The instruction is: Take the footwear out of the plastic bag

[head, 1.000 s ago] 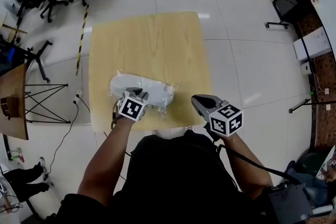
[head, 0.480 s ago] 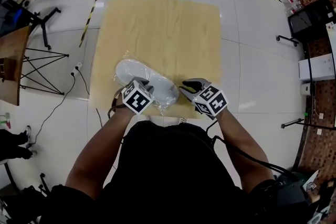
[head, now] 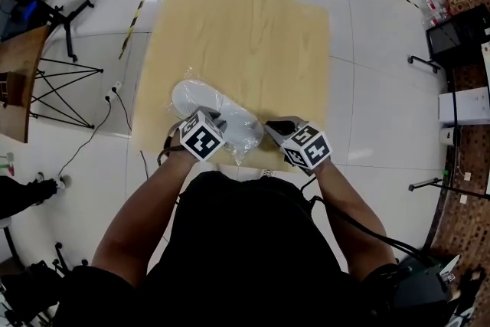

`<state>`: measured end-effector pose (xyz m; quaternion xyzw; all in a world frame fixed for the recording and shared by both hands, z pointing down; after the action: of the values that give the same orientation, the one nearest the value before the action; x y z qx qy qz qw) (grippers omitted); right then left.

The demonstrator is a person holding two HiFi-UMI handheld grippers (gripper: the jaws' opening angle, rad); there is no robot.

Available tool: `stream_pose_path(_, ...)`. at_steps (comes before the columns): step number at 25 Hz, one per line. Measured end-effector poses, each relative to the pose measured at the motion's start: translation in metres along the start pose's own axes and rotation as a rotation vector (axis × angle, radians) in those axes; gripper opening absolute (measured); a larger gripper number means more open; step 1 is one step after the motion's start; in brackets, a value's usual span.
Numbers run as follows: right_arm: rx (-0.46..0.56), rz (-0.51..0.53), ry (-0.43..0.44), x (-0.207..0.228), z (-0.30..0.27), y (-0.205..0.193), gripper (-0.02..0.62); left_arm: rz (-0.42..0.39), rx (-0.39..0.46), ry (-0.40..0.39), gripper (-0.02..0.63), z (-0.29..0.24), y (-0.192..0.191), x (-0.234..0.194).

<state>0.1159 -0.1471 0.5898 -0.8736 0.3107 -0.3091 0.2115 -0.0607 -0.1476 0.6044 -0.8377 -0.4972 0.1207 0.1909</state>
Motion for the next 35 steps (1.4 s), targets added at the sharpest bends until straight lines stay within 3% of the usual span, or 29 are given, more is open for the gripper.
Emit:
stream_pose_path(6,0.034,0.139,-0.059,-0.017,0.022,-0.014,0.002,0.016,0.006,-0.011,0.085,0.001,0.0,-0.001)
stream_pose_path(10,-0.022,0.231,-0.12,-0.019,0.032,-0.034,0.008,0.029,0.012,-0.021,0.078,0.002,0.0,-0.003)
stream_pose_path(13,-0.059,0.233,-0.199,-0.016,0.048,-0.045,0.014,0.021,0.011,-0.024,0.078,0.0,0.0,-0.003)
stream_pose_path(15,-0.031,0.223,-0.231,-0.023,0.058,-0.036,0.014,0.022,0.014,-0.026,0.078,0.001,0.0,-0.002)
stream_pose_path(19,0.056,0.265,-0.161,-0.053,0.044,-0.007,0.014,0.025,0.011,-0.02,0.078,0.003,-0.003,-0.003)
stream_pose_path(23,-0.027,0.22,-0.105,-0.048,0.004,-0.022,0.015,0.029,0.016,-0.025,0.078,0.003,-0.001,-0.003)
stream_pose_path(28,-0.115,0.133,-0.179,-0.023,0.016,-0.067,0.015,0.042,0.034,-0.023,0.075,0.002,0.004,0.001)
stream_pose_path(32,-0.072,0.046,-0.241,-0.016,0.038,-0.068,0.014,0.052,0.051,-0.011,0.072,0.003,0.001,-0.004)
stream_pose_path(35,0.007,0.038,-0.163,-0.037,0.03,-0.053,0.012,0.05,0.055,-0.001,0.072,0.003,-0.003,-0.005)
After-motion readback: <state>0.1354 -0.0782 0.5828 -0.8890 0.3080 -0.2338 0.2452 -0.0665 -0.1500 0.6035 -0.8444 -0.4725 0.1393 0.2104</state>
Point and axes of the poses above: the fingertips, and each gripper's own axes: z backward along the fingers, x to its right, y out of its top, the point moved 6 cm from there along z, backward along the fingers, and after that the axes turned 11 degrees about -z, right-handed, at the moved point
